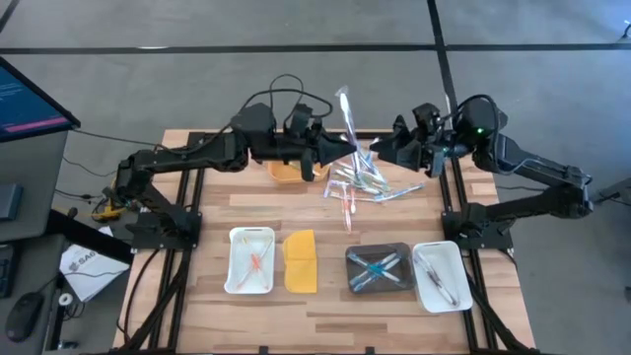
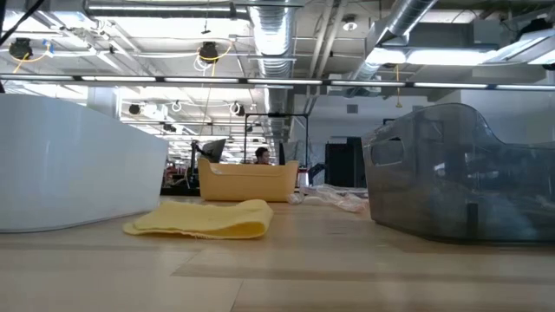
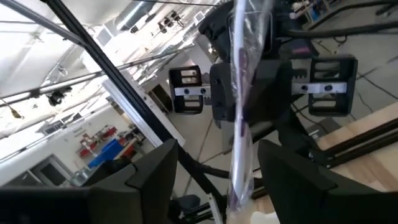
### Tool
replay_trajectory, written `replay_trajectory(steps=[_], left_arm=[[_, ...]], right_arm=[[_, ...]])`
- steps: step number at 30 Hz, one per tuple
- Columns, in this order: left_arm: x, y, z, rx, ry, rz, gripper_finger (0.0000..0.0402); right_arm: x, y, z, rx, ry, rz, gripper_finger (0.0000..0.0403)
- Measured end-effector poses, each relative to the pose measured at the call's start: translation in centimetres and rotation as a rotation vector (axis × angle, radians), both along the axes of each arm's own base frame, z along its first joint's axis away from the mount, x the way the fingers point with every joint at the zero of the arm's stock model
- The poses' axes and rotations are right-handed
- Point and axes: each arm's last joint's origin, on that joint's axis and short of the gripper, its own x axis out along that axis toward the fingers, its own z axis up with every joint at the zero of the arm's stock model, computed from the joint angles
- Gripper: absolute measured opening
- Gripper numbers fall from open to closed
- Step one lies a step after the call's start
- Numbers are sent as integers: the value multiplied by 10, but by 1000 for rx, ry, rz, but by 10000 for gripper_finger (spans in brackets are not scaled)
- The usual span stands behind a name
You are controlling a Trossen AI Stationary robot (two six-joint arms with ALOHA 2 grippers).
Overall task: Pick & Place Toothbrushes
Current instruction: Put the purple toothbrush into the right white bin
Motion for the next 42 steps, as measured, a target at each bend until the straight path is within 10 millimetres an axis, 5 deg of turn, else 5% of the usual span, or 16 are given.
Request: replay_trajectory(steps=[15, 22, 27, 42], left_arm=[[2, 1, -7, -10, 54, 18, 13], [6, 1, -28, -40, 110, 34, 13], [9, 0, -43, -47, 152, 33, 13], [9, -4, -40, -36, 120, 24, 13]], right_arm=[[3, 4, -14, -41, 130, -33, 221], [4, 9, -17, -85, 156, -67, 221], [10, 10, -26, -75, 227, -67, 221], [42, 19, -46, -73, 313, -19, 221]])
